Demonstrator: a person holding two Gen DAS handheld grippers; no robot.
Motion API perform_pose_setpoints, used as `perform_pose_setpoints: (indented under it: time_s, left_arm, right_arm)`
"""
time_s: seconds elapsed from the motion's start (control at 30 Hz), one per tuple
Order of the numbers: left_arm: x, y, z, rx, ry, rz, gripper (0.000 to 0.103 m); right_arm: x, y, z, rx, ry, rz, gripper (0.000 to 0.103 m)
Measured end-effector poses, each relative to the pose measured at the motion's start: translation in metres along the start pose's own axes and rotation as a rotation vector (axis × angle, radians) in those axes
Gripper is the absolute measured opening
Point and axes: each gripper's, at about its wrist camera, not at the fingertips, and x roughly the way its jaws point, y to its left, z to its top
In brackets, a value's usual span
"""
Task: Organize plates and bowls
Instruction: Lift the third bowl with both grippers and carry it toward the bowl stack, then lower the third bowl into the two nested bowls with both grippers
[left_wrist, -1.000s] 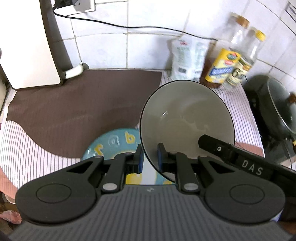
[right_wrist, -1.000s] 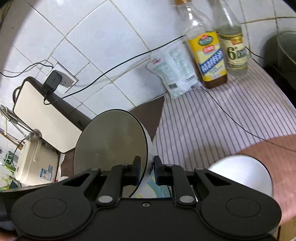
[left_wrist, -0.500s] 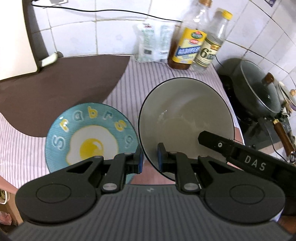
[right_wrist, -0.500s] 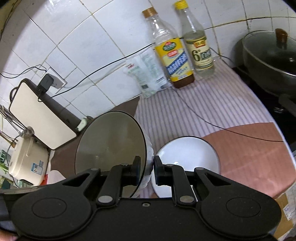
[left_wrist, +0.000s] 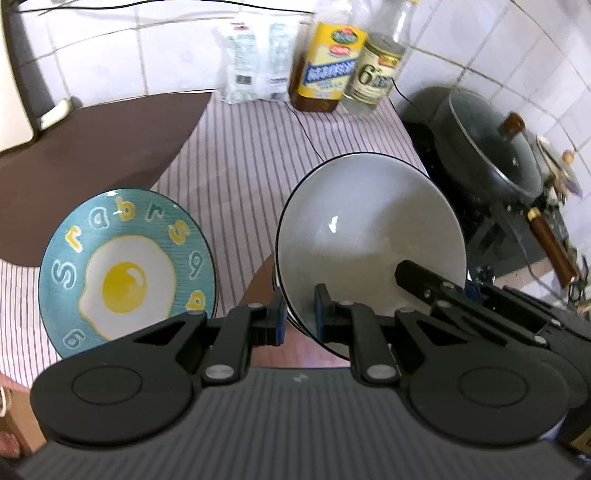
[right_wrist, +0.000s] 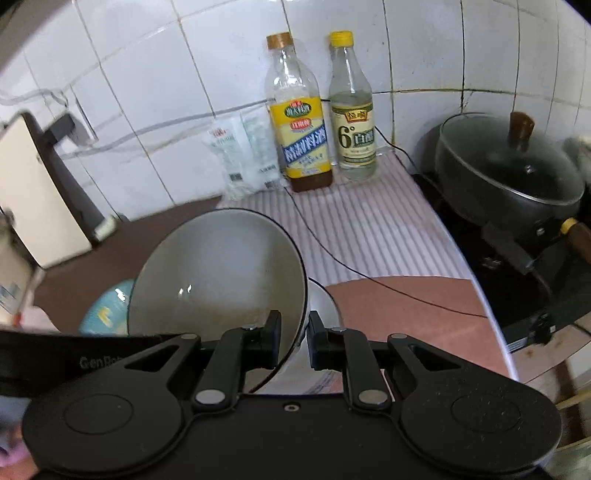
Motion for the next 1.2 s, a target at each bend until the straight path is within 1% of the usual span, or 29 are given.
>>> perform_pose_setpoints:
  time_s: [0.17,0.37,0.43,0.6,0.73,0.83,1.1,1.2]
  left_arm:
    - [0.016,0.004,-0.004,-0.038,0.043,-0.035,0.013]
    - [0.037,0.011,-0.005,-0.104,0.103,-0.072,0.013]
    - [0.041,0.012,-0.005,-0.107,0.108,-0.064,0.013]
    - [0.043,0.008,-0.001,-0.103,0.107,-0.04,0.014]
    - [0.048,0.007,0.002,-0.109,0.118,-0.044,0.015]
    - [0.05,0.006,0.003,-0.123,0.111,-0.045,0.015]
    - [0.049,0.005,0.003,-0.114,0.086,-0.034,0.017]
    - [0.045,0.004,0.003,-0.106,0.084,-0.034,0.02]
  right_arm:
    - [0.008,-0.003,-0.006,-0.032,0.02,-0.034,0.018]
    - [0.02,-0.002,-0.014,-0.084,0.004,-0.079,0.018]
    - [0.027,0.0,-0.018,-0.104,0.004,-0.097,0.018]
    - [0.032,0.009,-0.02,-0.17,-0.031,-0.151,0.018]
    - [0.038,0.01,-0.021,-0.197,-0.023,-0.189,0.018]
    - [0.039,0.003,-0.022,-0.161,-0.016,-0.177,0.019]
    - [0.042,0.004,-0.023,-0.178,-0.021,-0.168,0.02]
    - [0.043,0.0,-0.024,-0.144,-0.017,-0.149,0.02]
